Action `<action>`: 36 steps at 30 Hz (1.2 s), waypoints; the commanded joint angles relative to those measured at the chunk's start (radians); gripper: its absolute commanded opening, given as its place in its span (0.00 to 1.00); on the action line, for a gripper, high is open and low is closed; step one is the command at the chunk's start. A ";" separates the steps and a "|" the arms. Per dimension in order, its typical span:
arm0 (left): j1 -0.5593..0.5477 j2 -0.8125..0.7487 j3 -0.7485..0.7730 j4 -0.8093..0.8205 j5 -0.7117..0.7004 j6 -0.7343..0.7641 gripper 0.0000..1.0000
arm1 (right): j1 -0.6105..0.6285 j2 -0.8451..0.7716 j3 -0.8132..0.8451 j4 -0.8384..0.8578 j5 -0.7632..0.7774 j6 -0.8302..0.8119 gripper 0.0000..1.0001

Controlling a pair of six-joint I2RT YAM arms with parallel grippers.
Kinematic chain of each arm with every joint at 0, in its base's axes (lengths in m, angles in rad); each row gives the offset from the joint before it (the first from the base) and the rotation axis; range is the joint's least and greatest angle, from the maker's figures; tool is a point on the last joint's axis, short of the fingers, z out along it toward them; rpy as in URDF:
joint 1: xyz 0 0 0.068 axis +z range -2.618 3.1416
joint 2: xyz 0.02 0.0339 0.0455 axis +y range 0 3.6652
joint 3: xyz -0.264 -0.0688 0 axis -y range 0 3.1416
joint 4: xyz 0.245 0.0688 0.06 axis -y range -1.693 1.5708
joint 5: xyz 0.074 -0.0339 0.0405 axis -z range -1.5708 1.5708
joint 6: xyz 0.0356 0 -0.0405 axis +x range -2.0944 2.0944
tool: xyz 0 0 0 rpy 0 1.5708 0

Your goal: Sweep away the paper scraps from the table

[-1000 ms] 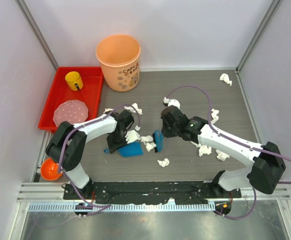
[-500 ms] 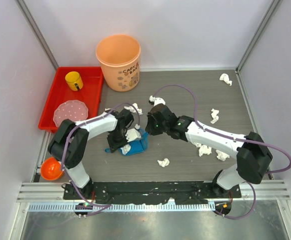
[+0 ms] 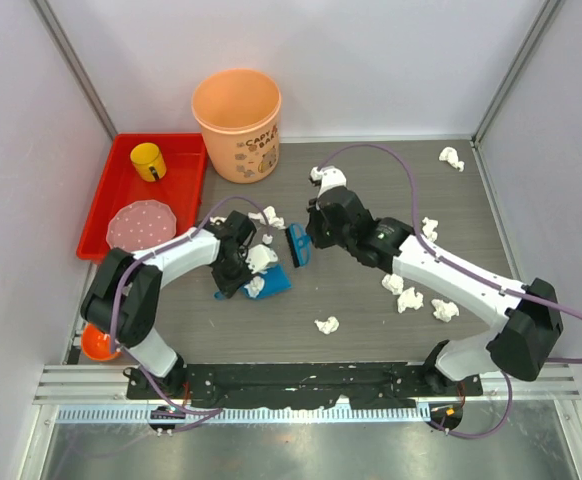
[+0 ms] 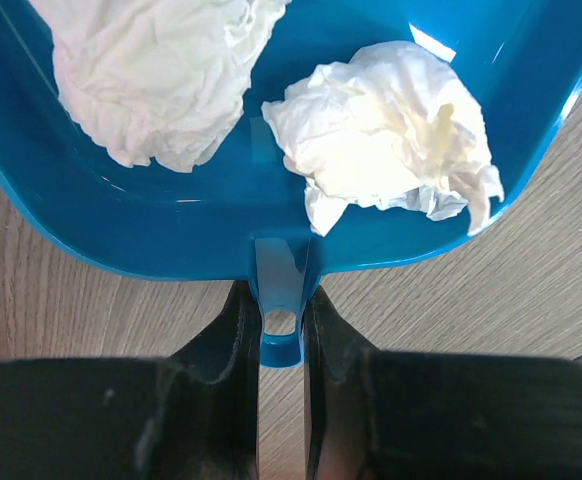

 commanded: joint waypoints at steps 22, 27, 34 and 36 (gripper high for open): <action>0.182 -0.288 -0.006 -0.055 0.041 -0.083 0.00 | -0.263 0.782 1.172 0.438 -0.365 -0.400 0.01; 0.188 -0.303 -0.030 -0.032 0.050 -0.084 0.00 | -0.264 0.986 1.396 0.399 -0.411 -0.443 0.01; 0.193 -0.285 -0.027 -0.034 0.067 -0.080 0.00 | -0.264 0.994 1.363 0.283 -0.324 -0.586 0.01; 0.193 -0.283 -0.026 -0.034 0.068 -0.080 0.00 | -0.263 0.988 1.356 0.249 -0.313 -0.641 0.01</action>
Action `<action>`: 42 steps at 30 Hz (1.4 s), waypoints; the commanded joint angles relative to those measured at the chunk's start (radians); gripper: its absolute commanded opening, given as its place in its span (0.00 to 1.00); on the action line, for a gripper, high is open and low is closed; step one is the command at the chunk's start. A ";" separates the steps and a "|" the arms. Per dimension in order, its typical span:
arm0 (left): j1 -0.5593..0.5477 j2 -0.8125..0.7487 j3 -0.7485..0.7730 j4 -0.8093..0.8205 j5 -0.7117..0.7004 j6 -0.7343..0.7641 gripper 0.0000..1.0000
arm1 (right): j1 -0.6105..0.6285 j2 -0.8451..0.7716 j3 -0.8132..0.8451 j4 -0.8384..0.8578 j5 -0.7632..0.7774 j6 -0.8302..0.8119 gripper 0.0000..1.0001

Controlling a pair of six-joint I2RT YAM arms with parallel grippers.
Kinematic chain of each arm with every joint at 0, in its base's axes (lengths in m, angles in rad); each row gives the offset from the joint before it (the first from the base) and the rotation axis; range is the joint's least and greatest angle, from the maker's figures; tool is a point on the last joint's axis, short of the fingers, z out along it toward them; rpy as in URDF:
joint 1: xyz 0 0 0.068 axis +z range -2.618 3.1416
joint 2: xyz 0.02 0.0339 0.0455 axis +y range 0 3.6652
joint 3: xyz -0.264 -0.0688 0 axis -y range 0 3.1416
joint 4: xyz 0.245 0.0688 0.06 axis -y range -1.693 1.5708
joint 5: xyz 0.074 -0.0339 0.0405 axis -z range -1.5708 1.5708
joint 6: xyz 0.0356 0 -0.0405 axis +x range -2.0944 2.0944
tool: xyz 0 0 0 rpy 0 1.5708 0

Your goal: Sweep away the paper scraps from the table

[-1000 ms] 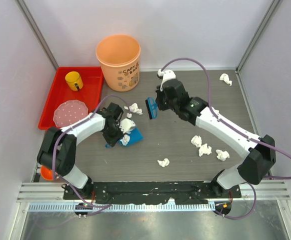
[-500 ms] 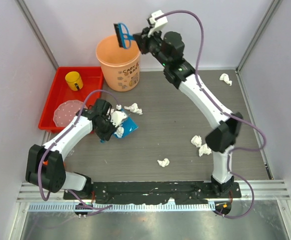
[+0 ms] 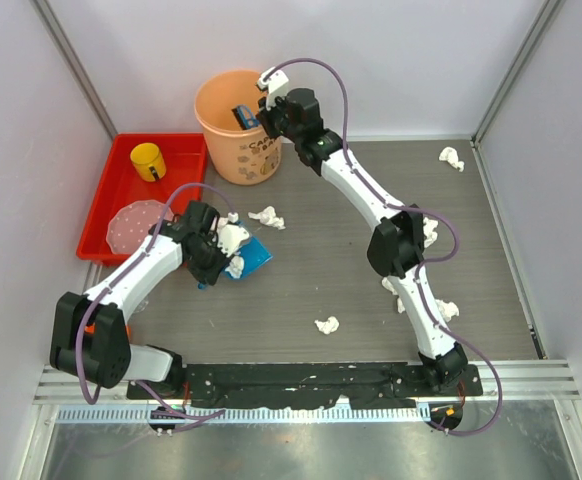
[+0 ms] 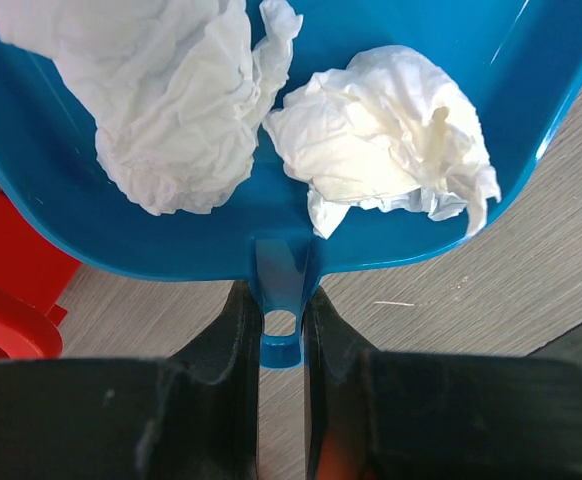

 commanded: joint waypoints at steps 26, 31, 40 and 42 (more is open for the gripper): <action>0.015 -0.049 0.095 -0.038 -0.020 0.027 0.00 | -0.005 -0.261 -0.075 -0.346 0.319 -0.350 0.01; 0.015 -0.041 0.163 -0.087 -0.026 0.048 0.00 | -0.010 -0.332 -0.167 -0.348 0.377 -0.356 0.01; 0.017 -0.052 0.301 -0.212 -0.051 0.065 0.00 | -0.010 -0.502 -0.403 -0.330 0.454 -0.336 0.01; 0.017 -0.049 0.354 -0.253 -0.052 0.062 0.00 | -0.010 -0.560 -0.484 -0.298 0.452 -0.327 0.01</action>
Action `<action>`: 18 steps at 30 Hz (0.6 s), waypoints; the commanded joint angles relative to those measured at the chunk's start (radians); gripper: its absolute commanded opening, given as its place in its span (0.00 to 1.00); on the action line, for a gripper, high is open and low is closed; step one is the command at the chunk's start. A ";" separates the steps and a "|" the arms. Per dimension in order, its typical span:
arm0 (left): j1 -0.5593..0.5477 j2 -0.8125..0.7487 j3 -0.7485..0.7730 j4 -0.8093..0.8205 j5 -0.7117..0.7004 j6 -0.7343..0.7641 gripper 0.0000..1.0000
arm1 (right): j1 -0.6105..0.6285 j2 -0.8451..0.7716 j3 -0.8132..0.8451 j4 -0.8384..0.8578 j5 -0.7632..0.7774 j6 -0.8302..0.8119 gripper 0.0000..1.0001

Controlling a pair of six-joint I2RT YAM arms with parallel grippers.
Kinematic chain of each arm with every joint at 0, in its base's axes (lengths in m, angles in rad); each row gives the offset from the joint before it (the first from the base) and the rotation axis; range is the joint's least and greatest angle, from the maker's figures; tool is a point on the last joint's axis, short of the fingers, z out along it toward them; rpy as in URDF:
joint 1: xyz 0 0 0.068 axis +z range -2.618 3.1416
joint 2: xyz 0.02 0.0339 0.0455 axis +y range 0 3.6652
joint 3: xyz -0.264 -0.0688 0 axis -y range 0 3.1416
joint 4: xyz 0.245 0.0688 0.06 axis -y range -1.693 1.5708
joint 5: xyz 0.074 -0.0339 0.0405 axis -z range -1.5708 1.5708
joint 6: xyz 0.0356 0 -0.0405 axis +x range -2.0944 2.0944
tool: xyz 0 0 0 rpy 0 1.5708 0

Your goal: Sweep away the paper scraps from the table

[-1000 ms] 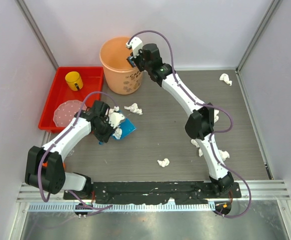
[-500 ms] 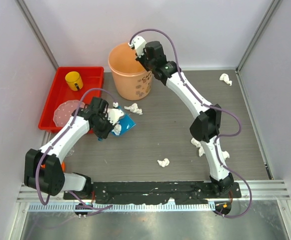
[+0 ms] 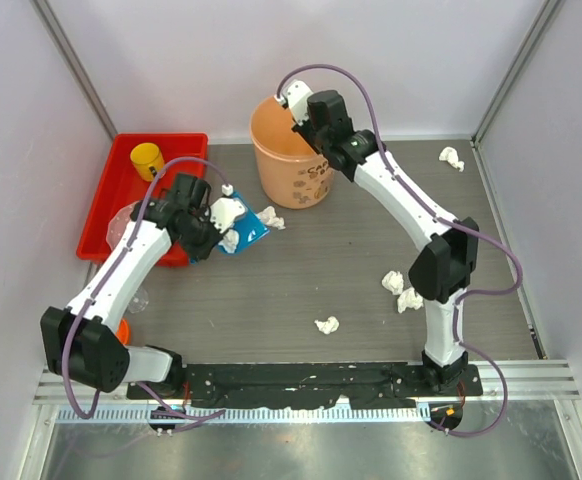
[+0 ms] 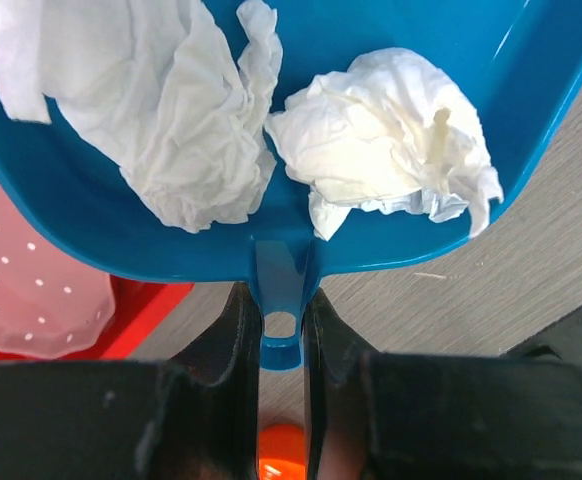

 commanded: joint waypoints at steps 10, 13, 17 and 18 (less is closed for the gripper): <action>0.004 0.081 0.412 -0.194 -0.102 0.001 0.00 | -0.005 -0.278 -0.226 0.084 0.061 0.052 0.01; 0.004 0.176 0.574 -0.243 -0.132 -0.007 0.00 | -0.005 -0.306 -0.215 0.101 0.038 0.092 0.01; 0.004 0.303 0.825 -0.294 -0.138 -0.022 0.00 | -0.005 -0.358 -0.211 0.139 0.021 0.155 0.01; 0.001 0.328 0.866 -0.309 -0.138 -0.028 0.00 | -0.005 -0.367 -0.214 0.147 0.021 0.172 0.01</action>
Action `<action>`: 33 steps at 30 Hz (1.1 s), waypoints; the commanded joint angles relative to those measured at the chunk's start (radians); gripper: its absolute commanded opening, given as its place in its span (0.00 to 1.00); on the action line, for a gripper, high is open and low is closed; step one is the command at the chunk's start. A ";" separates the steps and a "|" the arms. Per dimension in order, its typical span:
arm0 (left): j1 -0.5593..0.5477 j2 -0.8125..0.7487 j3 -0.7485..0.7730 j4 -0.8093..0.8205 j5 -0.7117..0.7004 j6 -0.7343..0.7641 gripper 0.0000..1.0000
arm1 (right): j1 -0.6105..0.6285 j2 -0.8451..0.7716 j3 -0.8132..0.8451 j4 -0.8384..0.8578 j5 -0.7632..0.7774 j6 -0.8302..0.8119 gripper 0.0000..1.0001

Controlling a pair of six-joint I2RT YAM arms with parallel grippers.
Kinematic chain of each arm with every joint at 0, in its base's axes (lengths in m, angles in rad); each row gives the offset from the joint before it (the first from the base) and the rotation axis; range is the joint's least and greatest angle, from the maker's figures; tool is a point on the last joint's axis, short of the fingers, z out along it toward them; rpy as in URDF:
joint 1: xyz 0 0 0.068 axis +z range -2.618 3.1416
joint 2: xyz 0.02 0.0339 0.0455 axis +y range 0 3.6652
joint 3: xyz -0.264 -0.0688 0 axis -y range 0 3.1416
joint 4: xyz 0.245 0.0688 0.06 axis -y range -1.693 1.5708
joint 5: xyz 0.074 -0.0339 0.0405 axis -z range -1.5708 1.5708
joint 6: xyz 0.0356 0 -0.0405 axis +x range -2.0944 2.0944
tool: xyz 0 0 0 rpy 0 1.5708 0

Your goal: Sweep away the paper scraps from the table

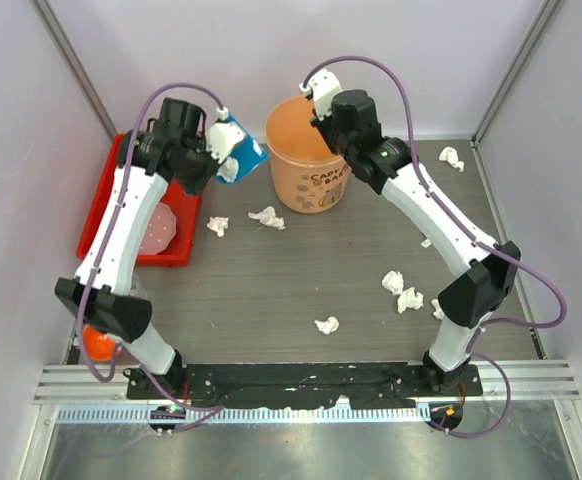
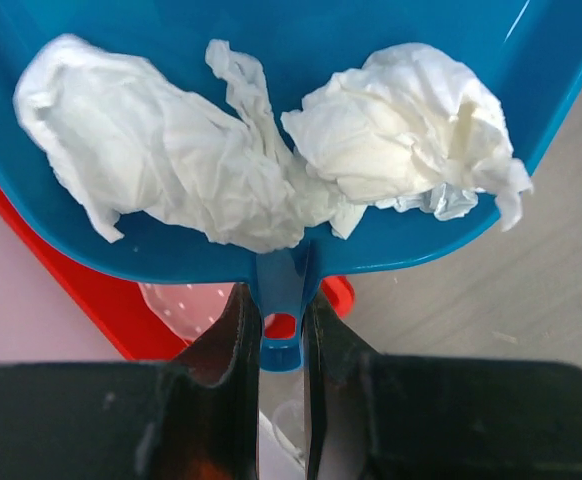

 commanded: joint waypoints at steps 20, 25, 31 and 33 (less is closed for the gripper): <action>-0.311 0.673 0.759 0.555 -0.684 0.274 0.00 | -0.006 -0.440 -0.339 0.428 0.241 0.080 0.01; -0.349 0.695 0.624 0.891 -0.850 0.617 0.00 | -0.006 -0.497 -0.394 0.482 0.304 0.062 0.01; -0.395 0.638 0.435 1.319 -0.906 0.952 0.00 | -0.006 -0.553 -0.412 0.489 0.324 0.027 0.01; -0.403 0.618 0.340 1.431 -0.898 1.101 0.00 | -0.006 -0.566 -0.414 0.486 0.322 0.028 0.01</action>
